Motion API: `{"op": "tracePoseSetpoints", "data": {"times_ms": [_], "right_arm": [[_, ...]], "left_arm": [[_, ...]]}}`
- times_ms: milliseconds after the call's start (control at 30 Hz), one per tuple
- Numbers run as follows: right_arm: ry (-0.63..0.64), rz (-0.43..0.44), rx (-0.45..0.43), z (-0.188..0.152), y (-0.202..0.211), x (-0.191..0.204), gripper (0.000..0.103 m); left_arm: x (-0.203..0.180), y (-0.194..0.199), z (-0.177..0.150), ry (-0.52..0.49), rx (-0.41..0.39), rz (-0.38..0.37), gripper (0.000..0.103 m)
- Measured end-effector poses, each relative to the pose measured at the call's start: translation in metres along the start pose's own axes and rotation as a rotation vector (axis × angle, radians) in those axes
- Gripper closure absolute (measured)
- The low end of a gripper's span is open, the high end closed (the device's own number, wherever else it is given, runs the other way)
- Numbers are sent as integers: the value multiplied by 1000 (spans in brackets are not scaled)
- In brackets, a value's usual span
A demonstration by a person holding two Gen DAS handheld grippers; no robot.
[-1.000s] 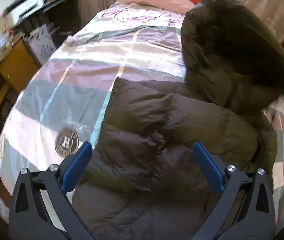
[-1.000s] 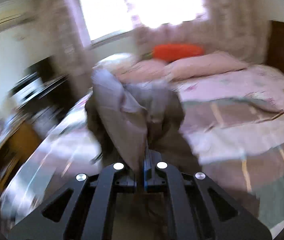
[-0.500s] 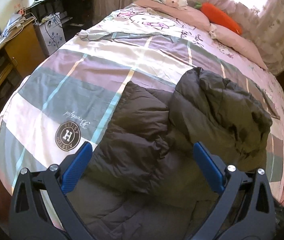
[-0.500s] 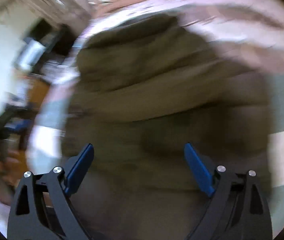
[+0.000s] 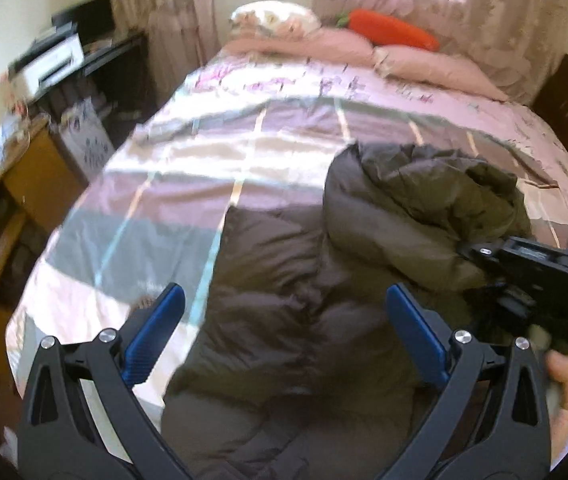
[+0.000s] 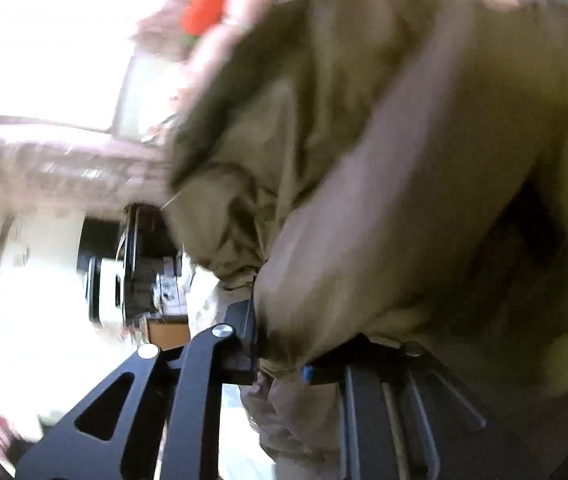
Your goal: Fold large clothes
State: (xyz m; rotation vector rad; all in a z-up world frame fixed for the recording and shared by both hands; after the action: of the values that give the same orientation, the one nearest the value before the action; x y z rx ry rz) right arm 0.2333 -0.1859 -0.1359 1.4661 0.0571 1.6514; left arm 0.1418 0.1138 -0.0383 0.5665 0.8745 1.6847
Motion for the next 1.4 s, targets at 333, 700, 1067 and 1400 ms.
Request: {"op": "tracePoseSetpoints", "data": {"times_ms": [333, 700, 1067, 1400], "right_arm": [[363, -7, 112, -45, 140, -7, 90], [496, -528, 371, -105, 110, -71, 9], [613, -524, -12, -53, 158, -4, 40], [709, -618, 89, -63, 78, -11, 40]], "left_arm": [[-29, 15, -5, -30, -19, -108, 2], [-79, 9, -26, -185, -23, -108, 2], [-89, 2, -40, -238, -6, -97, 2], [-92, -42, -57, -288, 77, -33, 2]]}}
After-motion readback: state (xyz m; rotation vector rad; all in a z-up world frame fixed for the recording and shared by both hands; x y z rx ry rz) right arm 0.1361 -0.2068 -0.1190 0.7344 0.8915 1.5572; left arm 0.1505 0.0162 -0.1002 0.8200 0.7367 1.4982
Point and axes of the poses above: each gripper's, at about its wrist camera, not at the fingertips, and y roughly against the way its jaws point, x to its left, z to its top, the point moved 2 cm from there along -y, roughly the way its jaws point, and after that the axes turned 9 degrees about y, right-handed, at the moved point
